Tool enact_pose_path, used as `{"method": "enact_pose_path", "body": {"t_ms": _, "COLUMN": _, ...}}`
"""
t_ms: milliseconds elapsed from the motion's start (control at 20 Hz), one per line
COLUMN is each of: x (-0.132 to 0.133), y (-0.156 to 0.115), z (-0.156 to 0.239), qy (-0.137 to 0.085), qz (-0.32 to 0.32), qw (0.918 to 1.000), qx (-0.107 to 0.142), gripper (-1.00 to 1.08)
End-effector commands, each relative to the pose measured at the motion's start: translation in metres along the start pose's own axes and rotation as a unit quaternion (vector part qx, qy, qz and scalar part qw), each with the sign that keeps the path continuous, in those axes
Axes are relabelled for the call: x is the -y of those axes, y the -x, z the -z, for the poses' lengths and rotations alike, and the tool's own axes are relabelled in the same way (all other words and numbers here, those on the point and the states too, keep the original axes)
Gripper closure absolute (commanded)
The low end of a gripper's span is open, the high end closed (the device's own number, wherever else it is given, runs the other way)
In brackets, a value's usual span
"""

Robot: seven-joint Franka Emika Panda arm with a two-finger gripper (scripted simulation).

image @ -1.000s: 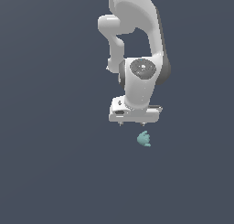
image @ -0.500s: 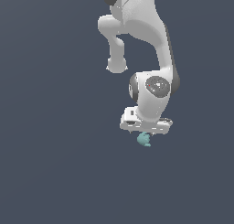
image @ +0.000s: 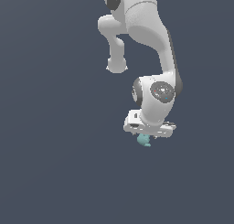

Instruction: Pick up the object and move it to a goal position.

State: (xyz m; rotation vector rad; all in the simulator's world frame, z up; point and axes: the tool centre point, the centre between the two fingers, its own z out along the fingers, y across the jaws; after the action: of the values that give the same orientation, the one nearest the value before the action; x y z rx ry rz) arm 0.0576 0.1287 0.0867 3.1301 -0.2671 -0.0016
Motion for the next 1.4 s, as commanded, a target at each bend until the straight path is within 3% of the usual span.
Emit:
{"method": "enact_pose_path", "body": {"t_ms": 0, "x": 0.000, "y": 0.000, "z": -0.001, "qy": 0.000, "qz": 0.000, "qw": 1.0000, "qx": 0.000, "gripper": -0.92}}
{"method": "enact_pose_path", "body": {"t_ms": 500, "x": 0.000, "y": 0.001, "z": -0.044, "qy": 0.000, "qz": -0.002, "qw": 1.0000, "qx": 0.000, "gripper": -0.92}}
{"method": "enact_pose_path", "body": {"t_ms": 800, "x": 0.000, "y": -0.001, "z": -0.050, "qy": 0.000, "qz": -0.002, "qw": 1.0000, "qx": -0.001, "gripper": -0.92}}
{"method": "enact_pose_path", "body": {"t_ms": 850, "x": 0.000, "y": -0.001, "z": -0.050, "qy": 0.000, "qz": -0.002, "qw": 1.0000, "qx": -0.001, "gripper": 1.08}}
{"method": "enact_pose_path", "body": {"t_ms": 1350, "x": 0.001, "y": -0.001, "z": -0.050, "qy": 0.000, "qz": -0.002, "qw": 1.0000, "qx": -0.001, "gripper": 1.08}}
